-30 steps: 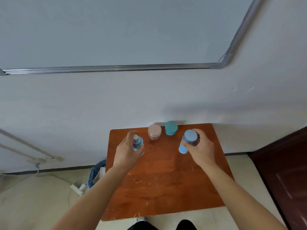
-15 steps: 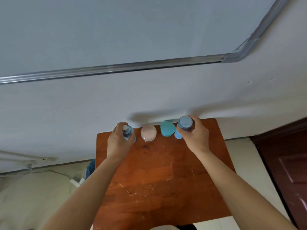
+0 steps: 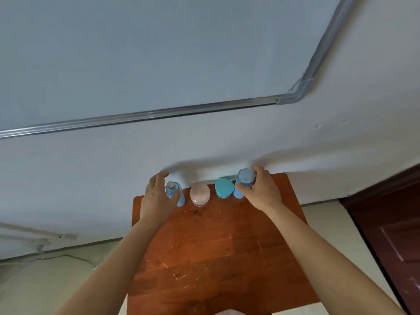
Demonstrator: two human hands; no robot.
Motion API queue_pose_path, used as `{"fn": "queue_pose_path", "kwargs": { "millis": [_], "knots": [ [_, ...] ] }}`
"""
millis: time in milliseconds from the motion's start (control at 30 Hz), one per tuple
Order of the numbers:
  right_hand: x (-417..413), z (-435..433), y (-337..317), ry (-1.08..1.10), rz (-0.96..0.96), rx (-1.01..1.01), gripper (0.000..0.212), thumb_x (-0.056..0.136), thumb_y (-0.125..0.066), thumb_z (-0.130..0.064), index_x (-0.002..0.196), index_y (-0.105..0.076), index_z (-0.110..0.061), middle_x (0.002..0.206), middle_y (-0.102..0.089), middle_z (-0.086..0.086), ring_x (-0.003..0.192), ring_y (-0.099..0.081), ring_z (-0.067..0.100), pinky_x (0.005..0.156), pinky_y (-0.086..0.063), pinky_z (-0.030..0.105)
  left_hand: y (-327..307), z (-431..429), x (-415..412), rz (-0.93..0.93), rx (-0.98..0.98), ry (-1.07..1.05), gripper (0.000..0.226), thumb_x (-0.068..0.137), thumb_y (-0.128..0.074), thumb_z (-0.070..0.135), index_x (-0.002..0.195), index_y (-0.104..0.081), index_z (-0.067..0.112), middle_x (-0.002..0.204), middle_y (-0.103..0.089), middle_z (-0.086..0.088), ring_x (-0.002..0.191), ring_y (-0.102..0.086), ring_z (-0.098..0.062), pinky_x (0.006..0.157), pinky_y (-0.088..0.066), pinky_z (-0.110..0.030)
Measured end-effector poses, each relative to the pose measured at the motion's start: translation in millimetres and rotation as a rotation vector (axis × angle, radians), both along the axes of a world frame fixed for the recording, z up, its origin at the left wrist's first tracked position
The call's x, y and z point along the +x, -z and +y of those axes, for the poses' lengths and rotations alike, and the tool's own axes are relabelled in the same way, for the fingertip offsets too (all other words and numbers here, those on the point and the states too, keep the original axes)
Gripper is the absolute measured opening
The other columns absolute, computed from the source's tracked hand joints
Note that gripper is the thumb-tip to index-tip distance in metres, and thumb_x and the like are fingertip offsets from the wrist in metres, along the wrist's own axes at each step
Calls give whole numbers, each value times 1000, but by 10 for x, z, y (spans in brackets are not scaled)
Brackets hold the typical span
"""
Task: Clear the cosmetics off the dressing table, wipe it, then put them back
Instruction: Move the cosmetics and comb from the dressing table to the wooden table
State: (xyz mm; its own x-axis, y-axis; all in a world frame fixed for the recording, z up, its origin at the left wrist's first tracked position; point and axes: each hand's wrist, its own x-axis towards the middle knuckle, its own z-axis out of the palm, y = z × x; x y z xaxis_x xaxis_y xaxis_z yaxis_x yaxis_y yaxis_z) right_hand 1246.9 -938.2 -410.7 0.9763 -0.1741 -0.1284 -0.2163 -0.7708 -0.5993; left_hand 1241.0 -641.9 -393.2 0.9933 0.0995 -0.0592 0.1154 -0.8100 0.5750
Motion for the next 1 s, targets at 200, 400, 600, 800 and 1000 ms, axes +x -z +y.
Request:
{"fn": "queue_pose_path", "kwargs": {
  "millis": [200,400,600,800,1000],
  "knots": [
    [-337,-27,-465,9,-103,-188,65,91,-58,-56,142,-32,-25,141,-46,3,108,-61,20,72,-48,25,-492,64,-209,-282,97,152,54,88,-69,29,135,-50,13,145,-47,-10,128,-49,-33,97,-48,-50],
    [-1266,-147,-540,165,-151,-213,60,95,-51,-54,145,-36,-26,144,-42,-3,127,-49,15,100,-46,33,-401,-224,-554,-365,95,290,49,92,-62,35,134,-49,13,146,-46,-14,138,-39,-35,109,-36,-57],
    [-2345,-465,-694,448,-158,-185,63,95,-52,-52,148,-34,-23,154,-32,2,142,-30,19,112,-35,40,-633,-999,-910,-353,64,574,56,99,-38,47,141,-48,10,151,-40,-15,145,-27,-34,115,-25,-56],
    [-3427,-941,-1222,620,-347,-370,48,99,-51,-38,143,-47,-17,151,-40,5,138,-37,22,111,-33,41,-1264,-1999,-1525,-513,-31,833,54,100,-36,48,144,-41,19,156,-33,-9,148,-20,-28,119,-18,-55],
    [-5233,-1290,-1410,846,-396,-514,44,101,-47,-41,139,-52,-20,150,-42,7,137,-39,24,113,-33,43,-1626,-2911,-3000,-614,-51,1119,54,99,-37,46,141,-45,13,151,-40,-13,141,-33,-32,116,-24,-55]
  ]
}}
